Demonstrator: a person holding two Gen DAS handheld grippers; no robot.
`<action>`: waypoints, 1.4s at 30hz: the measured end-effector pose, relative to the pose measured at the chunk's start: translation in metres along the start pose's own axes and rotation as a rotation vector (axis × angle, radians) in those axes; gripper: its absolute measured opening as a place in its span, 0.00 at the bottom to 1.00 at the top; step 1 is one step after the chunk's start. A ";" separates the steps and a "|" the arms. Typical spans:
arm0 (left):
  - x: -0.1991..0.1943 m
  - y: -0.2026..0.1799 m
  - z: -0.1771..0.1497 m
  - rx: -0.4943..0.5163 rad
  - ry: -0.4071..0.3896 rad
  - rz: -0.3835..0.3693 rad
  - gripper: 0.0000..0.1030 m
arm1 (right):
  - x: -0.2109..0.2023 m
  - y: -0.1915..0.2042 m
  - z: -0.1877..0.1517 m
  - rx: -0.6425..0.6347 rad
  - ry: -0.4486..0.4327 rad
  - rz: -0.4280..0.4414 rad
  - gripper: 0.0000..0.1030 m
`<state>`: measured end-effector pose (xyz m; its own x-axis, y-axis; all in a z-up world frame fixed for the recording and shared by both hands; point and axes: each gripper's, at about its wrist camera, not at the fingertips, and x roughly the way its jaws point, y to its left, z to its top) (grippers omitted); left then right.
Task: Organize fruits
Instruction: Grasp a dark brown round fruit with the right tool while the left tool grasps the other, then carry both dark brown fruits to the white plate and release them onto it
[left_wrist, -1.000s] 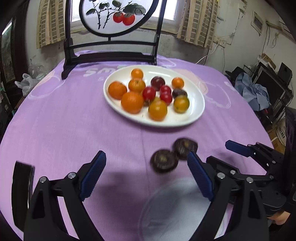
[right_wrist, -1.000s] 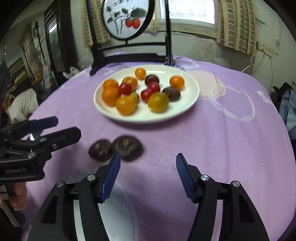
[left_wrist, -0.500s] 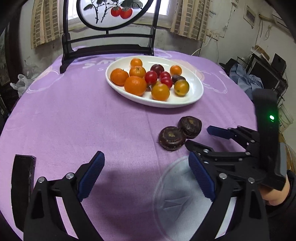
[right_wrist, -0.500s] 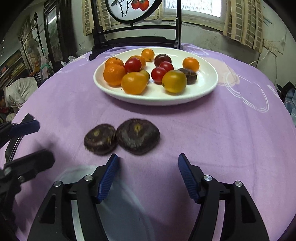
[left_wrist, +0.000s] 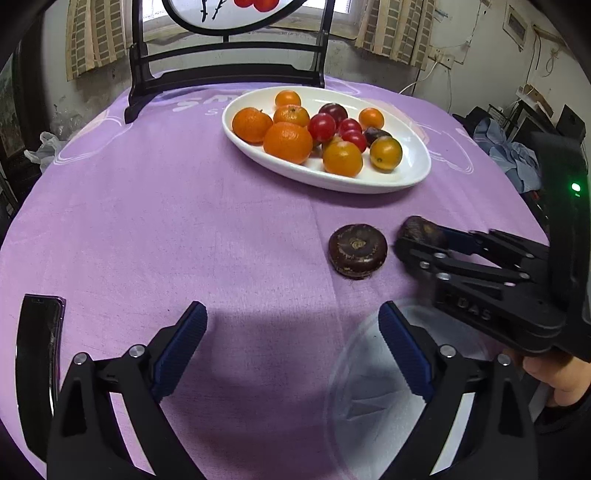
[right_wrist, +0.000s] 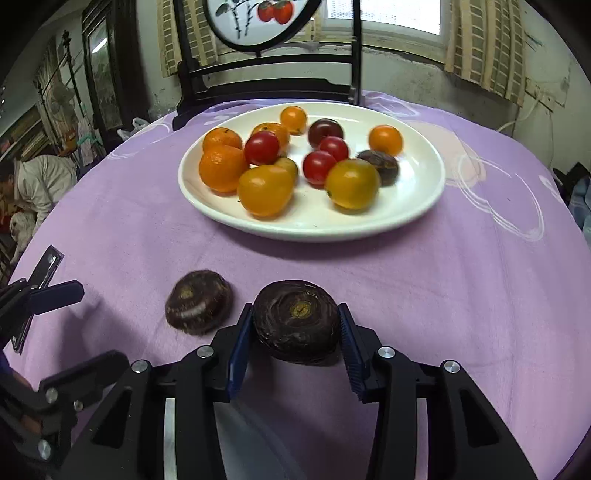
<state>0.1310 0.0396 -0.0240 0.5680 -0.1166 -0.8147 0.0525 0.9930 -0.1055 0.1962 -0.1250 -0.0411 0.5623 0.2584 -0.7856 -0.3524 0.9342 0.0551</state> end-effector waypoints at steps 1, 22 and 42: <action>0.002 -0.001 -0.001 0.002 0.004 0.004 0.89 | -0.005 -0.006 -0.006 0.021 0.006 0.006 0.44; 0.036 -0.034 0.016 0.060 0.045 0.070 0.75 | -0.051 -0.043 -0.057 0.135 0.000 0.043 0.44; 0.024 -0.049 0.022 0.093 0.021 0.009 0.40 | -0.055 -0.042 -0.056 0.126 -0.014 0.064 0.44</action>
<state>0.1597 -0.0117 -0.0260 0.5518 -0.1073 -0.8271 0.1240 0.9912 -0.0459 0.1379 -0.1928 -0.0349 0.5525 0.3209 -0.7693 -0.2912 0.9391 0.1825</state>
